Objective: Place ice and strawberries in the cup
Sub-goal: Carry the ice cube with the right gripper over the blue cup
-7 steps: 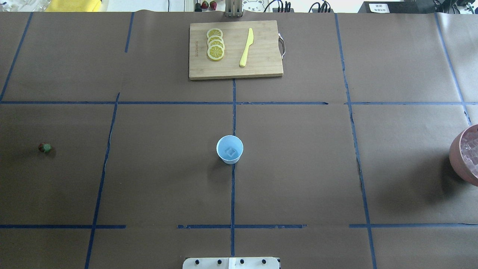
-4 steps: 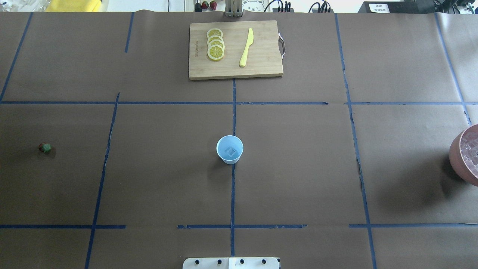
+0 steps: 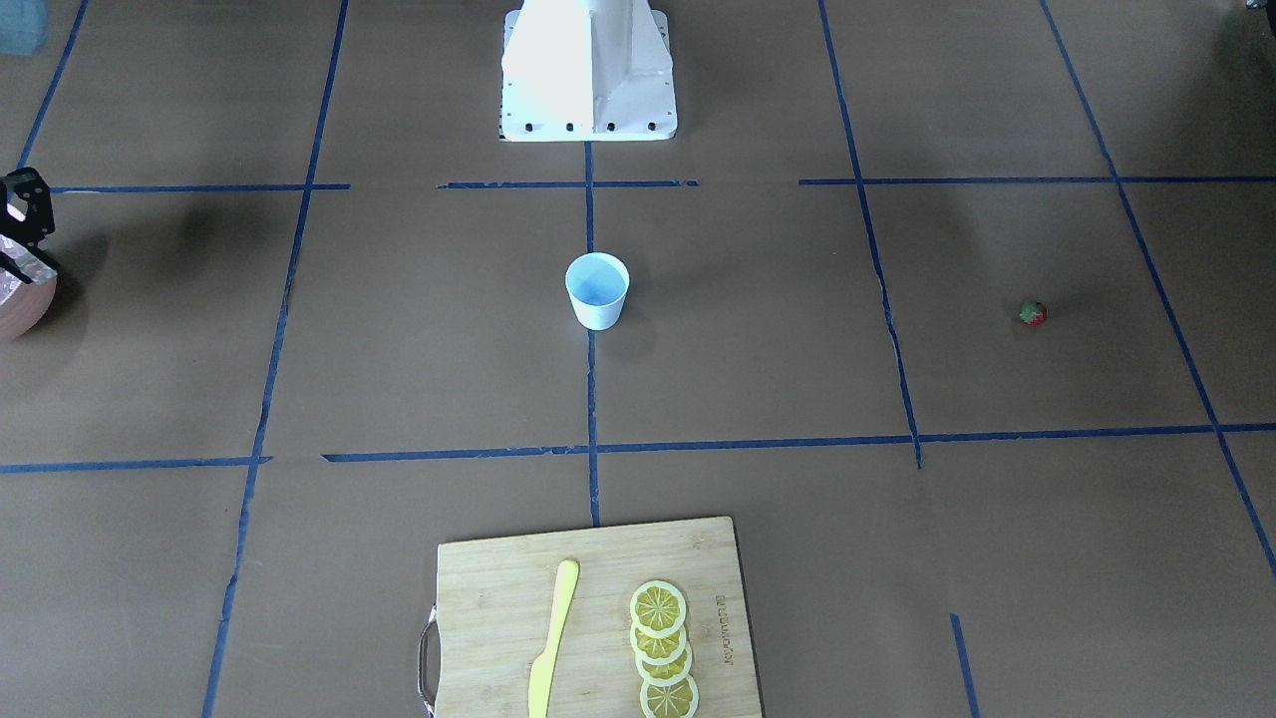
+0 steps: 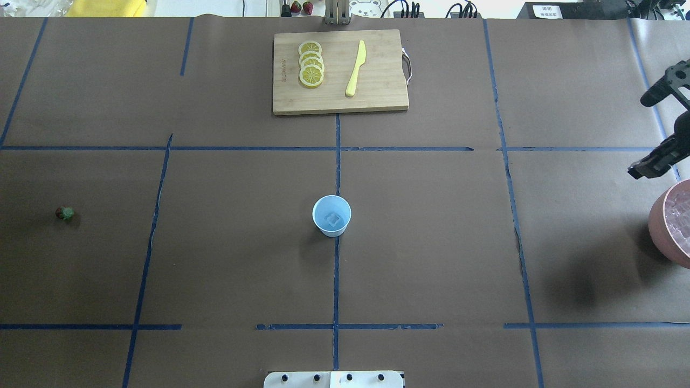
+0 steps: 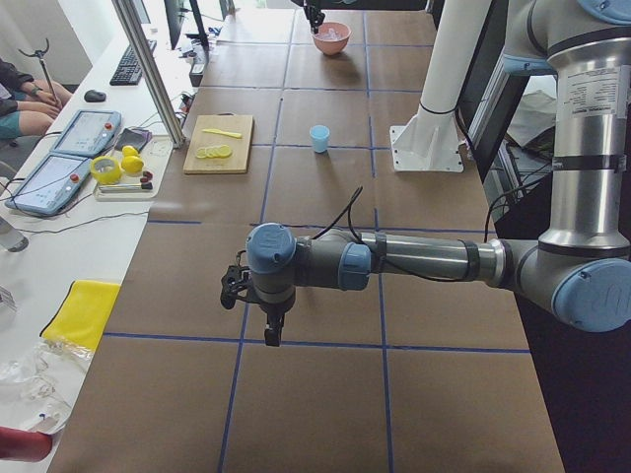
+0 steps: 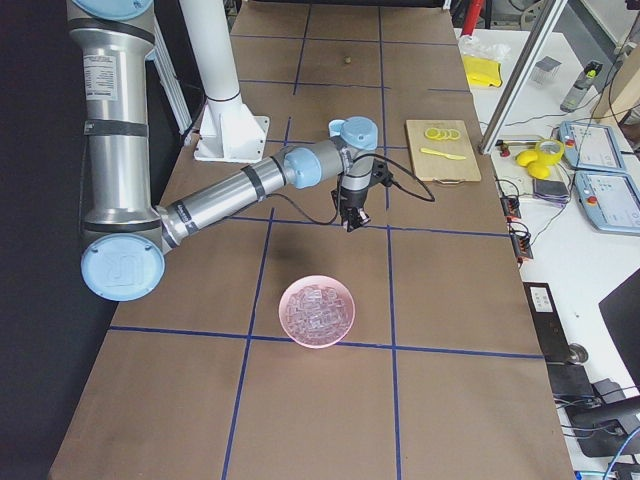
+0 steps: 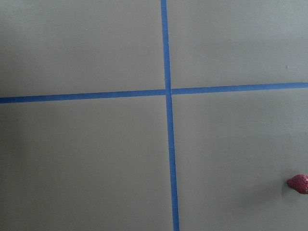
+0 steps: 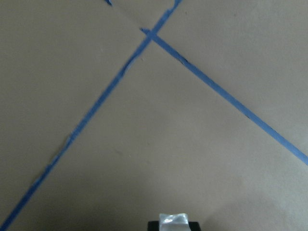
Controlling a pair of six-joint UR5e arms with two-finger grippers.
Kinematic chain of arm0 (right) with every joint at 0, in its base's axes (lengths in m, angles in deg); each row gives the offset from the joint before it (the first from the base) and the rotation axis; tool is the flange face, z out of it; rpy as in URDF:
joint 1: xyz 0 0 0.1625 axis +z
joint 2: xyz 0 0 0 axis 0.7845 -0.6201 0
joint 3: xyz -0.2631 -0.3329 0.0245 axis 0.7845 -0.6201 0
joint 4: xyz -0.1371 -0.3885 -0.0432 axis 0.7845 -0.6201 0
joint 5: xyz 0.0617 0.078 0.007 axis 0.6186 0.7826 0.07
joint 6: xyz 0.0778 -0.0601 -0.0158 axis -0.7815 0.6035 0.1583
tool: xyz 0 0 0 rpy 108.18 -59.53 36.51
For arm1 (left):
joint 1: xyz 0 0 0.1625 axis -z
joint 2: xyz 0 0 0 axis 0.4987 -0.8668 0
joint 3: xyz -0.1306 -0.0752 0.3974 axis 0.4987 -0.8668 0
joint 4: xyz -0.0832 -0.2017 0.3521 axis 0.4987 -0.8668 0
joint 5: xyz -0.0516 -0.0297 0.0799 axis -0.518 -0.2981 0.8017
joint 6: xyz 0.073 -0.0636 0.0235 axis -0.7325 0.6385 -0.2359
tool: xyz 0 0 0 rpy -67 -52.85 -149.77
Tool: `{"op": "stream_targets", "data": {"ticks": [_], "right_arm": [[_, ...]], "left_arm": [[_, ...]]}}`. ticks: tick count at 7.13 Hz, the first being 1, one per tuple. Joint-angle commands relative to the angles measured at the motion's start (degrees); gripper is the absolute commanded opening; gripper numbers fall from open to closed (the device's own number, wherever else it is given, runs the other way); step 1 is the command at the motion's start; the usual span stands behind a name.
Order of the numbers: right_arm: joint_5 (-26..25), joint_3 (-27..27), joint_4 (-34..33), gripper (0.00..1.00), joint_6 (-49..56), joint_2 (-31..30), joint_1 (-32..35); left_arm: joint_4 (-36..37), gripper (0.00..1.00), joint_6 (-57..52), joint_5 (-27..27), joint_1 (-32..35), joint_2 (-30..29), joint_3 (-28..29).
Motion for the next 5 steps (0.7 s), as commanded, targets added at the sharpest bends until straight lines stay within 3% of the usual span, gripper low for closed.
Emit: {"op": "stream_targets", "data": {"ticks": [1,2,5], "right_arm": [[0.1,-1.2,-8.1,0.00,-16.6,14.9,-7.6],[-0.7,-3.5,-10.8,0.00,-24.1,21.9,-11.4],[-8.0,-9.0,-11.0,0.00,-46.7,33.4,-23.9]], "left_arm": [[0.0,1.00,0.0,0.0,0.0,-0.1,0.0],[0.0,1.00,0.0,0.0,0.0,-0.2,0.1],[0.0,1.00,0.0,0.0,0.0,-0.3,0.2]]}}
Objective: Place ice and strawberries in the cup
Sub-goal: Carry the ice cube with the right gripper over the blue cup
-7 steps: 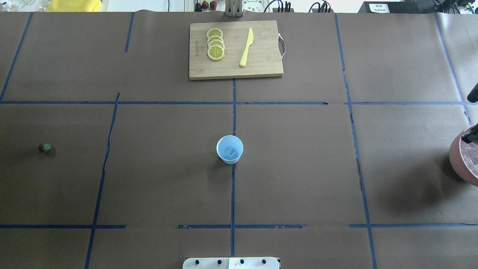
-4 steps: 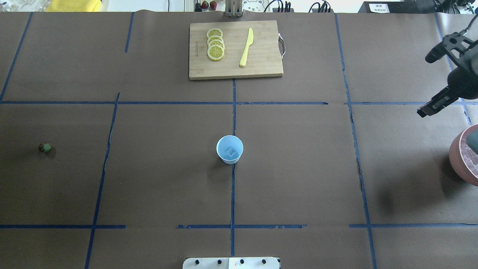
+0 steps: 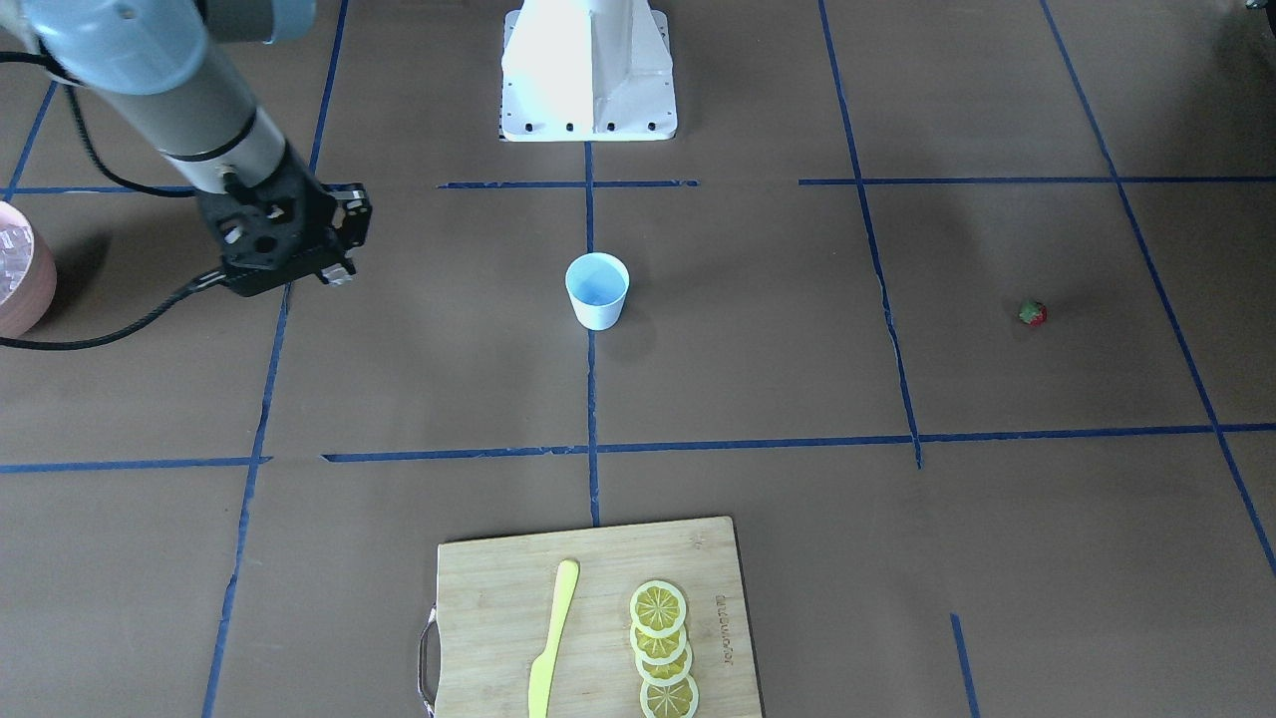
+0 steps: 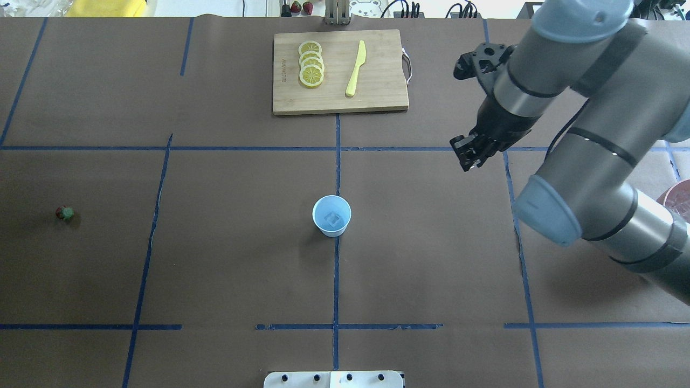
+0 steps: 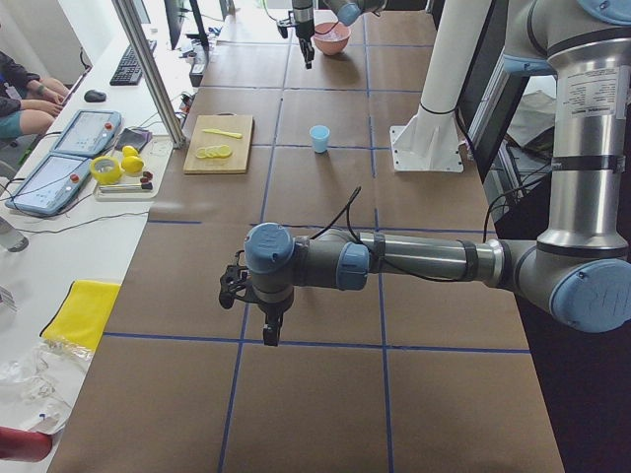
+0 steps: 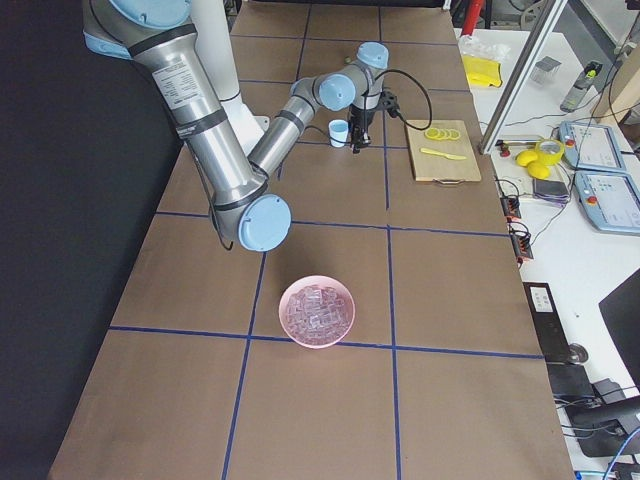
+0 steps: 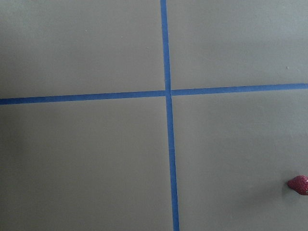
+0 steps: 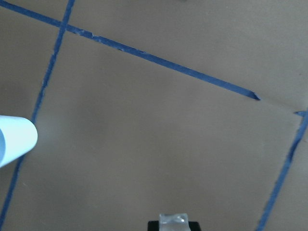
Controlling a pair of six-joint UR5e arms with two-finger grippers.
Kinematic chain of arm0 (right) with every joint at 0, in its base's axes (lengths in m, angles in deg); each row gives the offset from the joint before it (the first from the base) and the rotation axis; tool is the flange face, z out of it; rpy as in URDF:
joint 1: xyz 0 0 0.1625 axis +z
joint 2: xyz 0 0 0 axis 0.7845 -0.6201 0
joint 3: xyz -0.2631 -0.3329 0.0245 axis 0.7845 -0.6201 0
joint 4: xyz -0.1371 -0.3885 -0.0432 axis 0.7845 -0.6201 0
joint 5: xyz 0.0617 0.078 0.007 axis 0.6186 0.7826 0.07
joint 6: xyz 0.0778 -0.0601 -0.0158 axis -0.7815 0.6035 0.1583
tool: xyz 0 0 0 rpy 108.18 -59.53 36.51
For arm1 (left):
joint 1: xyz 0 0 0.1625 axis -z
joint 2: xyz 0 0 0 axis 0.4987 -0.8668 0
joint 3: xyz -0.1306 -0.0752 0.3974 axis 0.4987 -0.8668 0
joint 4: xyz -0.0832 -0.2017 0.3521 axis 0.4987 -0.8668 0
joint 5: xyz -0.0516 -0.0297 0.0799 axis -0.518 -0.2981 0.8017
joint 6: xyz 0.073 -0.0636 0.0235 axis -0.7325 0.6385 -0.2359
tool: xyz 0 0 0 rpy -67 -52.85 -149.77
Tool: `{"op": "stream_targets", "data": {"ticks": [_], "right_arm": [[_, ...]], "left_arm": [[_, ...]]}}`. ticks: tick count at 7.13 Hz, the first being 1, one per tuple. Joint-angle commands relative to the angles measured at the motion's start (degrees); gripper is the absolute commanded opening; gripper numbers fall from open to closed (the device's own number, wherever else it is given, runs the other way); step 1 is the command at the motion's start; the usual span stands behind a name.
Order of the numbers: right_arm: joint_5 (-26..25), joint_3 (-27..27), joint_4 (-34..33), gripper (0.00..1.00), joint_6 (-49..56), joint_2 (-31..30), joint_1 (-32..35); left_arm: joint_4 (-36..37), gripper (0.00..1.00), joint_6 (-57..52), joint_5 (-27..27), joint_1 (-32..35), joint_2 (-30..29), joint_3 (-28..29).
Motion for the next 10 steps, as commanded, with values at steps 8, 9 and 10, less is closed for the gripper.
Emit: {"op": "stream_targets", "data": {"ticks": [8,9,10], "right_arm": [[-12.1,-21.2,5.5,0.00,-24.8,20.3,-16.4],[-12.1,-21.4,5.5,0.00,-24.8,20.2,-16.9],[-12.3,-21.8,5.5,0.01,-24.8,20.2,-16.9]], "left_arm": [[0.0,1.00,-0.1,0.0,0.0,-0.2,0.2],[0.0,1.00,0.0,0.0,0.0,-0.2,0.1],[0.0,1.00,-0.1,0.0,0.0,-0.2,0.1]]}}
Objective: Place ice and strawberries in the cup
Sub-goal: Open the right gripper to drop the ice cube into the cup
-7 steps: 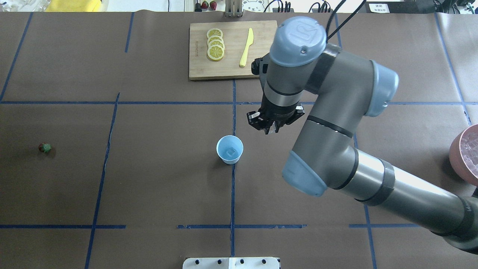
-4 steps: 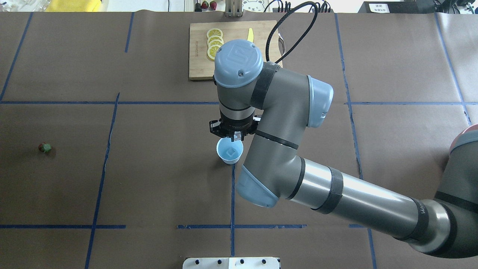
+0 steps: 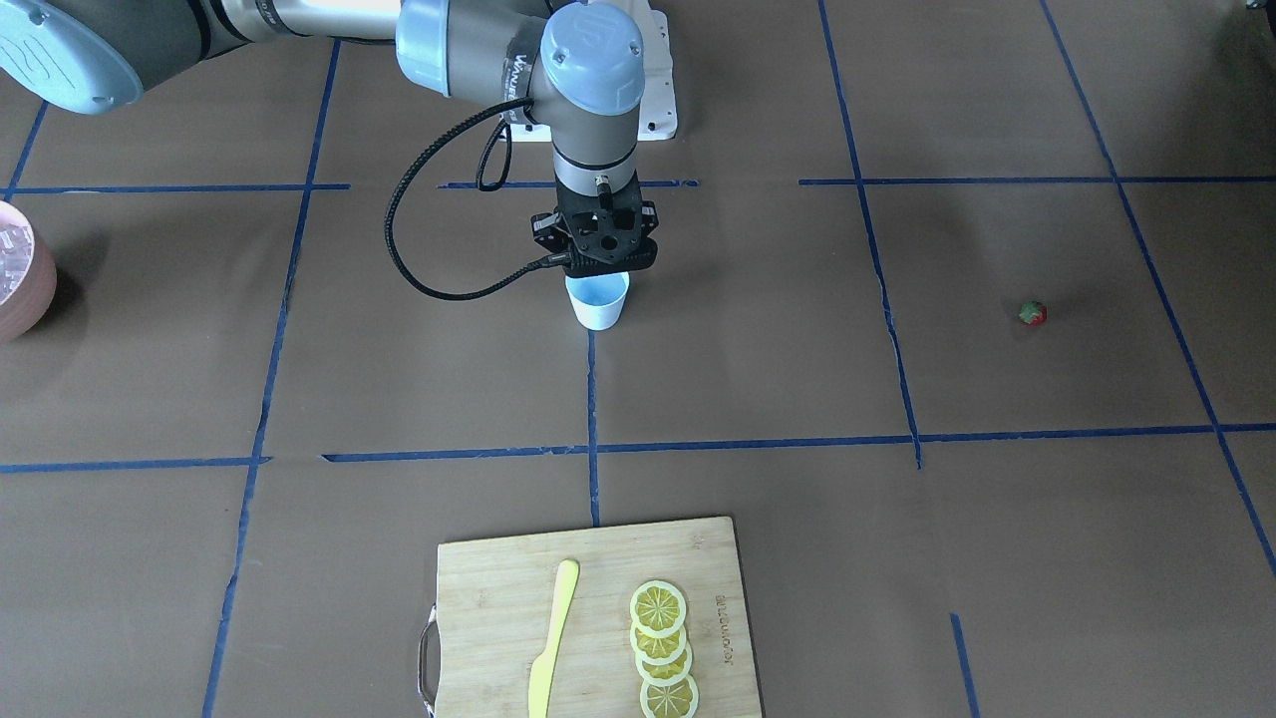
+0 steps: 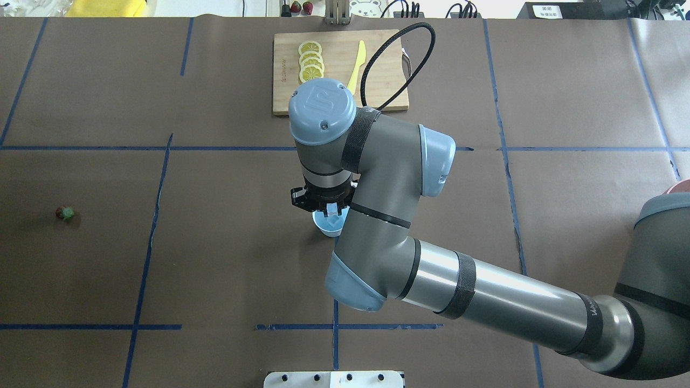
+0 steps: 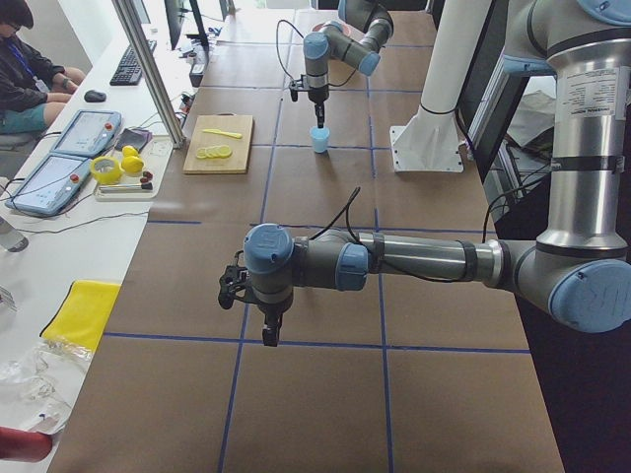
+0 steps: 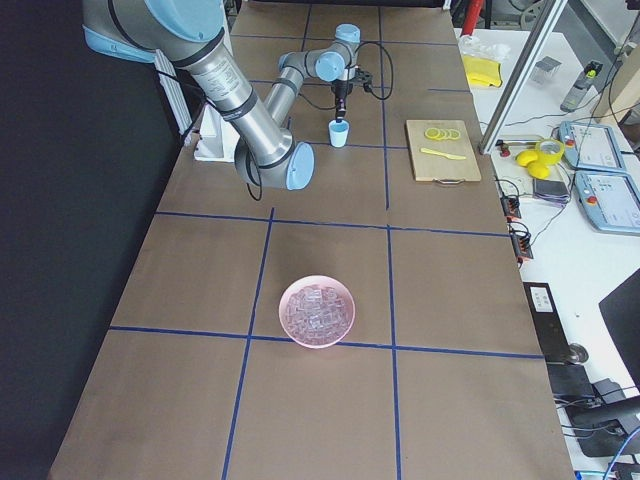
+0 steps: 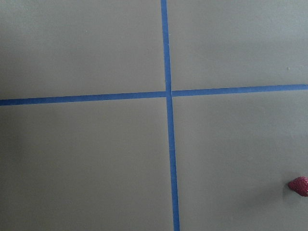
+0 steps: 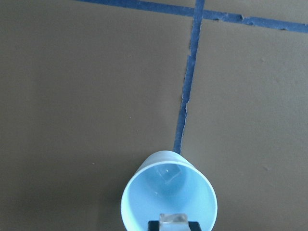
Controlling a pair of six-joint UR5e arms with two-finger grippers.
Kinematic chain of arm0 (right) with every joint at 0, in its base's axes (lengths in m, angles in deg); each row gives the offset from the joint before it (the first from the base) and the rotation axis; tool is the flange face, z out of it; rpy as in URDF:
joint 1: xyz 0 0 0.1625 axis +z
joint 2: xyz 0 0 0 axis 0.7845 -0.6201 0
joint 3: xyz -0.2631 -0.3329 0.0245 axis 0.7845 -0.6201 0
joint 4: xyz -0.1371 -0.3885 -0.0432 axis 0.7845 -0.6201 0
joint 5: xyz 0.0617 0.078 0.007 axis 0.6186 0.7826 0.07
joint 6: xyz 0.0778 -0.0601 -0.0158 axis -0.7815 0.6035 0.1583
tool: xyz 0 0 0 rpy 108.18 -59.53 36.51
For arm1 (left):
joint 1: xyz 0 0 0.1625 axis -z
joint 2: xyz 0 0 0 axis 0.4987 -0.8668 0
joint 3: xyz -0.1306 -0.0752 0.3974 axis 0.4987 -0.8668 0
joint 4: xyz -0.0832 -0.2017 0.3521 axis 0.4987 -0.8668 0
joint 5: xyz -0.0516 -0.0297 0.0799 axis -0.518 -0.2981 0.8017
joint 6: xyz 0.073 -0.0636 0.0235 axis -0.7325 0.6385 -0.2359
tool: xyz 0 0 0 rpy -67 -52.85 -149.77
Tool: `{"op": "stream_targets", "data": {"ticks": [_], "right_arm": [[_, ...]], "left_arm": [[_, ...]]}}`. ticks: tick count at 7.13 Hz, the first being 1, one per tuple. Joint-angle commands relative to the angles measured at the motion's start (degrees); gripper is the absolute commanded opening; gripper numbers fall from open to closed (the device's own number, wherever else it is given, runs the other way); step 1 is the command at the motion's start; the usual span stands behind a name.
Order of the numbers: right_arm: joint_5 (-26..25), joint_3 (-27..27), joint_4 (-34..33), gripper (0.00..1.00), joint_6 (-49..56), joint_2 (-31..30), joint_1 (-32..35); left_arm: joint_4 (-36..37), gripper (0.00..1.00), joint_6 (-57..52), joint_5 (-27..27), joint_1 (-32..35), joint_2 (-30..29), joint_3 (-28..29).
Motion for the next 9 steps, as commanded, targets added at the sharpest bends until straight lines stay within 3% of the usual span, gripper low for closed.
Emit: {"op": "stream_targets", "data": {"ticks": [1,2,4,6,8,9], "right_arm": [[-0.7,-0.7,0.0,0.02,0.0,0.1,-0.2],[-0.8,-0.8,0.0,0.05,0.0,0.3,-0.2],[-0.8,-0.9,0.0,0.34,0.0,0.2,-0.5],[-0.8,-0.8,0.0,0.51,0.0,0.1,-0.7],[-0.8,-0.8,0.0,0.62,0.0,0.1,-0.7],[-0.8,-0.8,0.0,0.75,0.0,0.1,-0.7]], "left_arm": [[0.0,1.00,0.0,0.0,0.0,0.0,-0.1],[0.0,1.00,0.0,0.0,0.0,0.0,-0.1],[0.0,1.00,0.0,0.0,0.0,0.0,-0.1],[0.0,1.00,0.0,0.0,0.0,-0.1,0.0],[0.0,1.00,0.0,0.0,0.0,-0.1,0.0],[0.0,1.00,0.0,0.0,0.0,-0.1,0.0]]}}
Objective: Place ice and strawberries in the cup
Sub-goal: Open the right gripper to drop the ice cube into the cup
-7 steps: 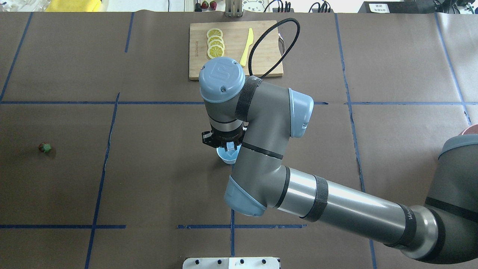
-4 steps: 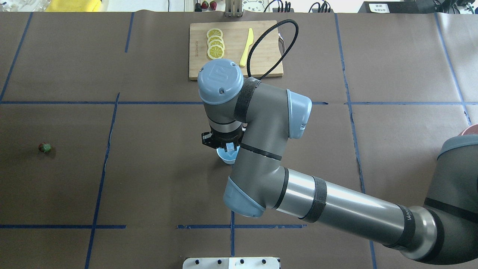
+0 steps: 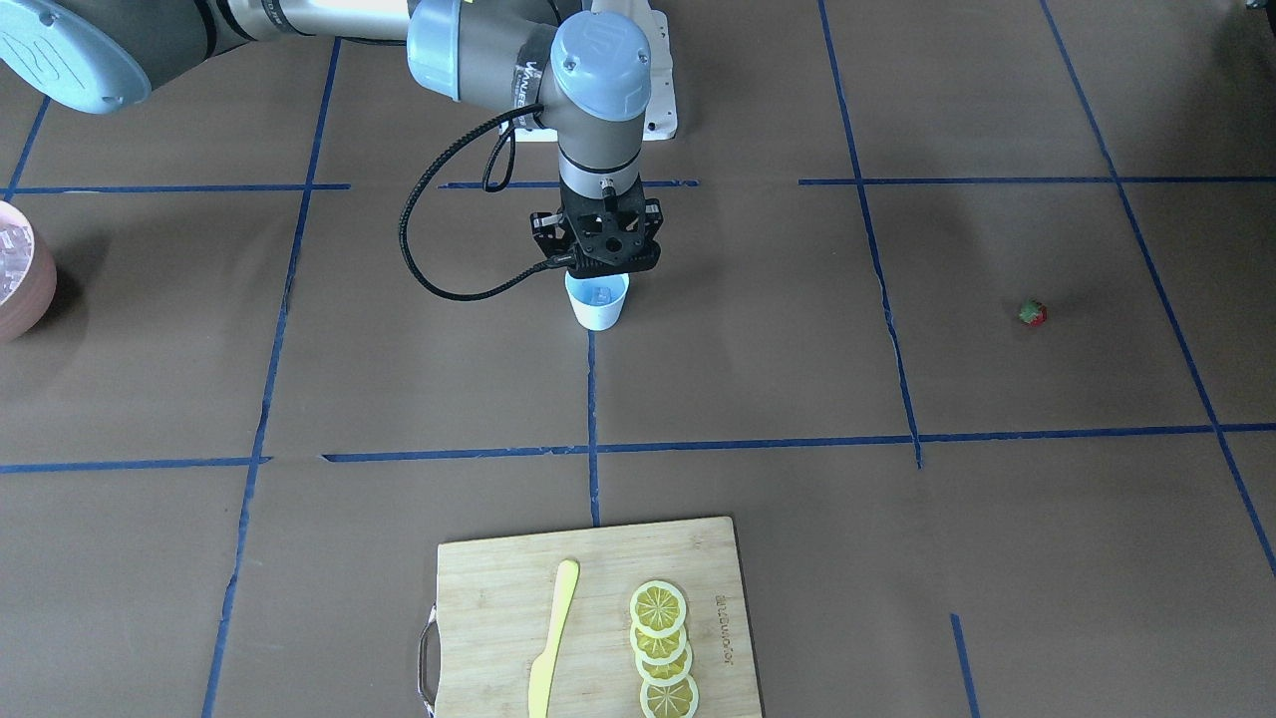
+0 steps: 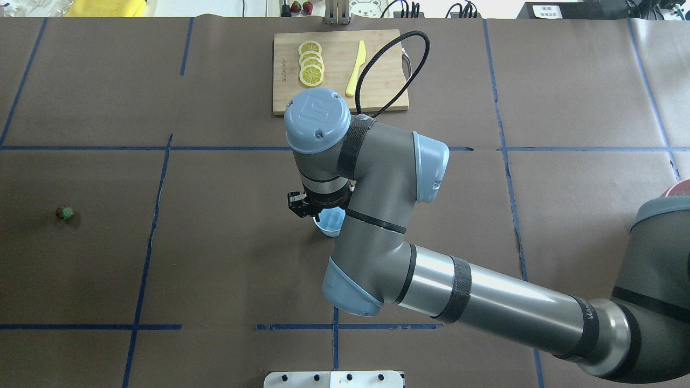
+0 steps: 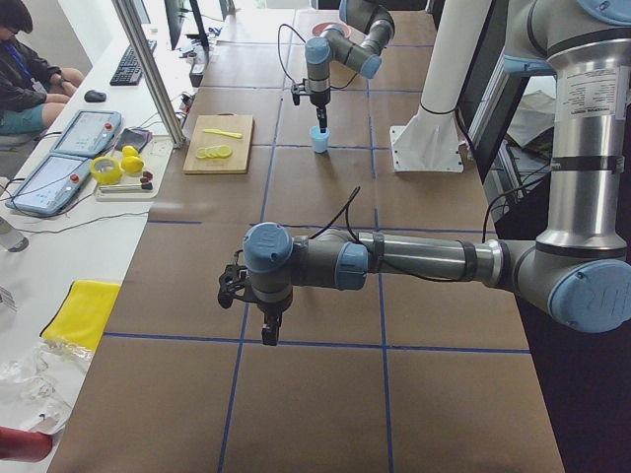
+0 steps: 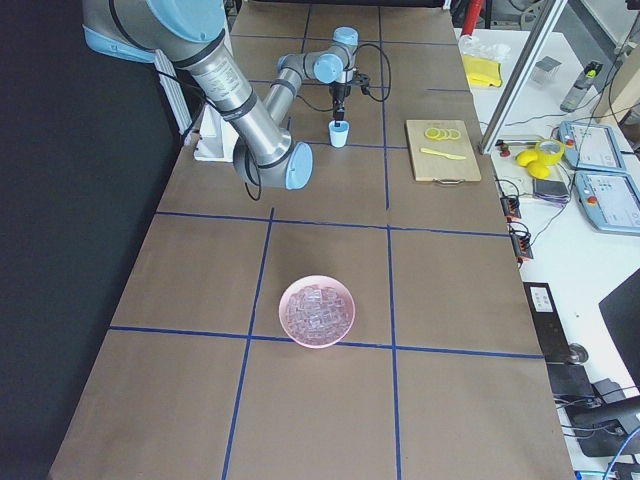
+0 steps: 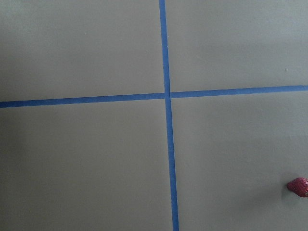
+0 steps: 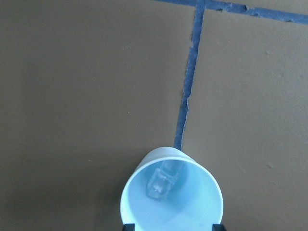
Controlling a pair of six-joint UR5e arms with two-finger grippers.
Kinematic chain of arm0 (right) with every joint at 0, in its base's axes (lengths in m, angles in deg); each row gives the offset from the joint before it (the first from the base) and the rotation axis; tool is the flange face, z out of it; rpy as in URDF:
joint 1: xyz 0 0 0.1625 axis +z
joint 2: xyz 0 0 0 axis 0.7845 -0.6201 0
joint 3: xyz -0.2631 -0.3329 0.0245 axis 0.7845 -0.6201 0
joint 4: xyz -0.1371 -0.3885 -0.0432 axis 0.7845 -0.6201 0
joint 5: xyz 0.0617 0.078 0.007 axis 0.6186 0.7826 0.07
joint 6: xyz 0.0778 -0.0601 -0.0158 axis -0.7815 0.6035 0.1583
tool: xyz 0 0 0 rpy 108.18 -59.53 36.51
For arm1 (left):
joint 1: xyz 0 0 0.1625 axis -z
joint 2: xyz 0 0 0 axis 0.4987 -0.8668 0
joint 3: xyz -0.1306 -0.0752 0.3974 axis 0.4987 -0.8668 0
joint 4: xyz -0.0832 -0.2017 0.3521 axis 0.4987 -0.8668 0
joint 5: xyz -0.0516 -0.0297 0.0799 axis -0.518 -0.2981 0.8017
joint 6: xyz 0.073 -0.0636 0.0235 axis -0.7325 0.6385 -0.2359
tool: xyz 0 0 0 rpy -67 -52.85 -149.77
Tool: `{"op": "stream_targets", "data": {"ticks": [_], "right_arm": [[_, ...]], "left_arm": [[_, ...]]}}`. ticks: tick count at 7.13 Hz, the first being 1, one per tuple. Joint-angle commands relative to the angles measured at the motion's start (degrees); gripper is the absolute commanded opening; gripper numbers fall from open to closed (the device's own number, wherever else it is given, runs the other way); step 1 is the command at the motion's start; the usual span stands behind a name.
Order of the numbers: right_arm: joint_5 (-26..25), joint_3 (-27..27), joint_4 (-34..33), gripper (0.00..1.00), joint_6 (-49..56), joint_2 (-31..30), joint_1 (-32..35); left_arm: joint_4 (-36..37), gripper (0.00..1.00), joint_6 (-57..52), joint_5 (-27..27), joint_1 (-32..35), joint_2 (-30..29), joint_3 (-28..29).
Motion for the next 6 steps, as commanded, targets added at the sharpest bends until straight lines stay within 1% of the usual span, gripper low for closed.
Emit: {"op": "stream_targets", "data": {"ticks": [1,2,6], "right_arm": [[0.0,0.0,0.0,0.95,0.0,-0.1,0.0],[0.0,0.0,0.0,0.99,0.0,0.0,0.0],[0.1,1.0,-0.2,0.99,0.0,0.2,0.6]], "left_arm": [[0.0,1.00,0.0,0.0,0.0,0.0,0.0],[0.0,1.00,0.0,0.0,0.0,0.0,0.0],[0.0,1.00,0.0,0.0,0.0,0.0,-0.1]]}}
